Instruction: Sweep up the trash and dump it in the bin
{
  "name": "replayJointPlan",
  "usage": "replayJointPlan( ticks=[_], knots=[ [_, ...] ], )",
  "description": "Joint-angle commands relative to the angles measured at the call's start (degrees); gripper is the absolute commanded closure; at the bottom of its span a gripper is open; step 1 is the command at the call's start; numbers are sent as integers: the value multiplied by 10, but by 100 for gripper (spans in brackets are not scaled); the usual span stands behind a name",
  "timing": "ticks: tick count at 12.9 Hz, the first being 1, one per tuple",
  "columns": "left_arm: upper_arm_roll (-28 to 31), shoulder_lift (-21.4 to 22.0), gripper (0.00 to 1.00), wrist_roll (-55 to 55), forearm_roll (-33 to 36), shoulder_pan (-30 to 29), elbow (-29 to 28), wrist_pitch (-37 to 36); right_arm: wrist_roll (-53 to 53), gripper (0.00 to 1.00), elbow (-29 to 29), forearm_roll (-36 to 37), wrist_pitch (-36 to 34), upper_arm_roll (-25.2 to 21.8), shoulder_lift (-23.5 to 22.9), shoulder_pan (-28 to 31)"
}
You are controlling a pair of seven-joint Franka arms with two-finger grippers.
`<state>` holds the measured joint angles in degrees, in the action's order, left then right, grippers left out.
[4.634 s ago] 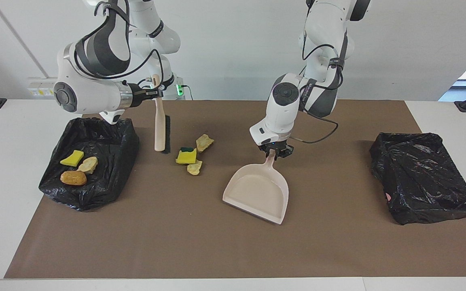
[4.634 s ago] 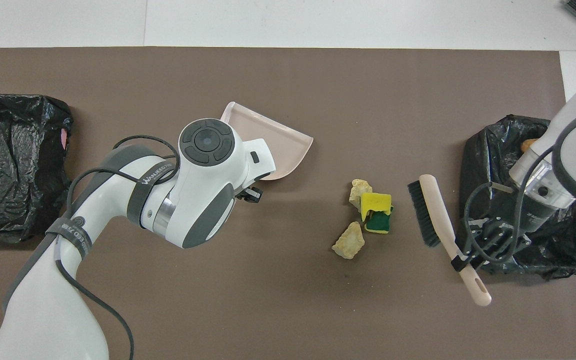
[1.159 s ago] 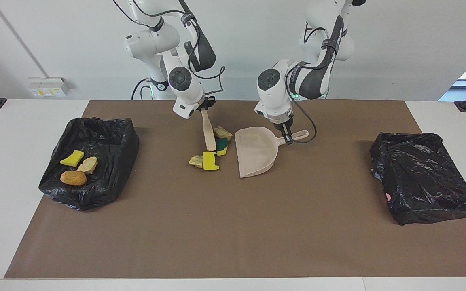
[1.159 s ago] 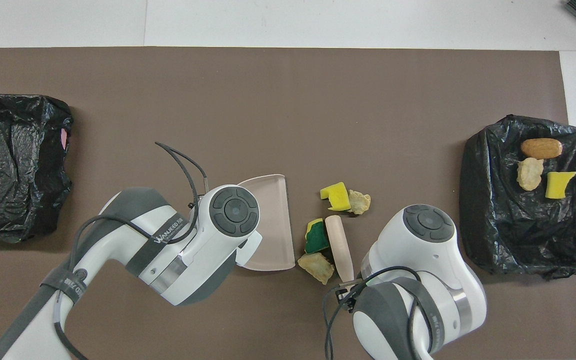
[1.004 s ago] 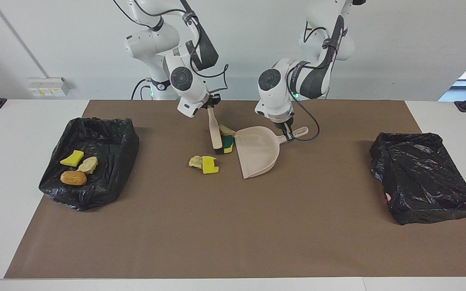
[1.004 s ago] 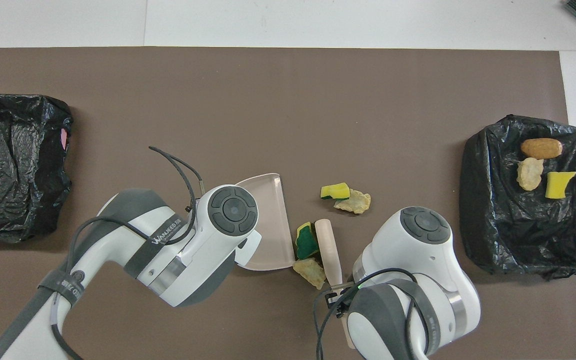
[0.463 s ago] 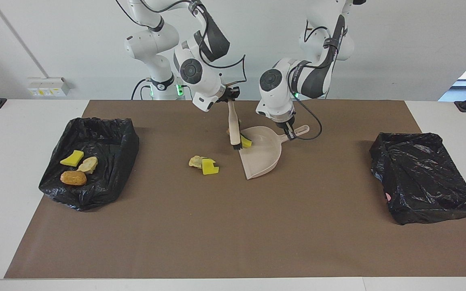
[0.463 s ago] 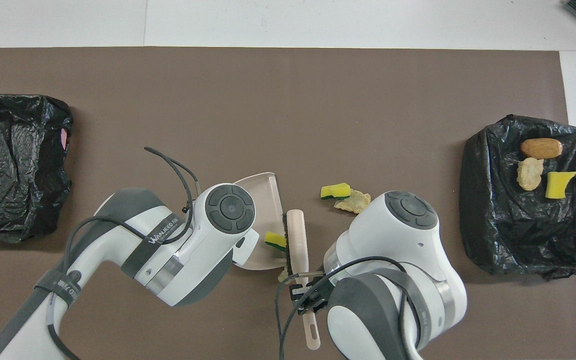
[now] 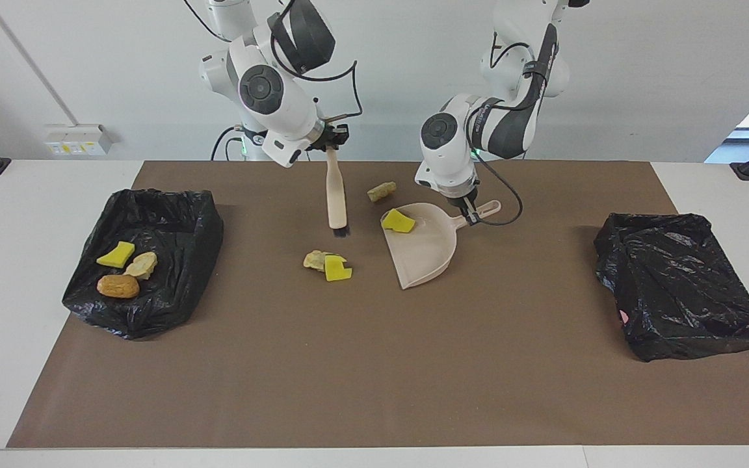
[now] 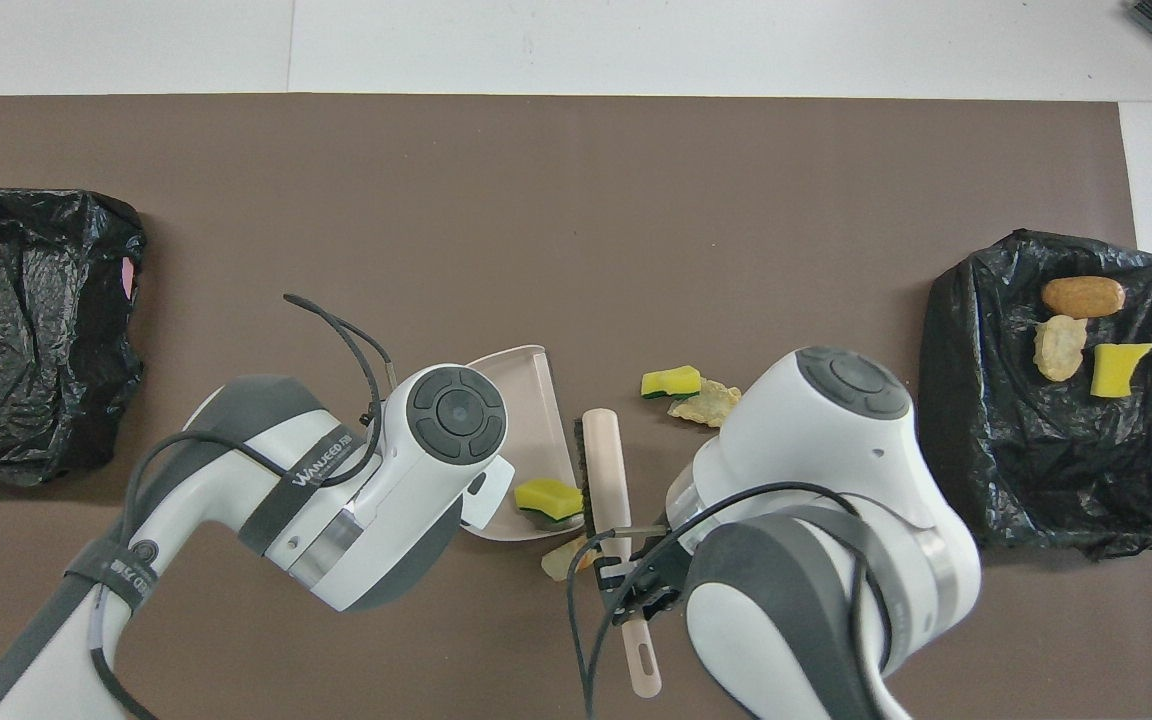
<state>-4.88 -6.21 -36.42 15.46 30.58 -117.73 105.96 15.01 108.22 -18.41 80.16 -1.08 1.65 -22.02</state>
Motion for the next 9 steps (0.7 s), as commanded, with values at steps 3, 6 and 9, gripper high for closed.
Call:
replayJointPlan(
  ticks=[3,6,9],
  knots=[
    [0,16,100,8,-3,-7,-18,-4,-153,100,-6,147,71,6,-50,62],
    [0,17,100,8,-3,-4,-17,-5,-212,100,-5,222,155,7,-102,61],
    [0,15,100,23,-3,2,-12,4,-198,100,58,204,172,13,-96,49]
  ],
)
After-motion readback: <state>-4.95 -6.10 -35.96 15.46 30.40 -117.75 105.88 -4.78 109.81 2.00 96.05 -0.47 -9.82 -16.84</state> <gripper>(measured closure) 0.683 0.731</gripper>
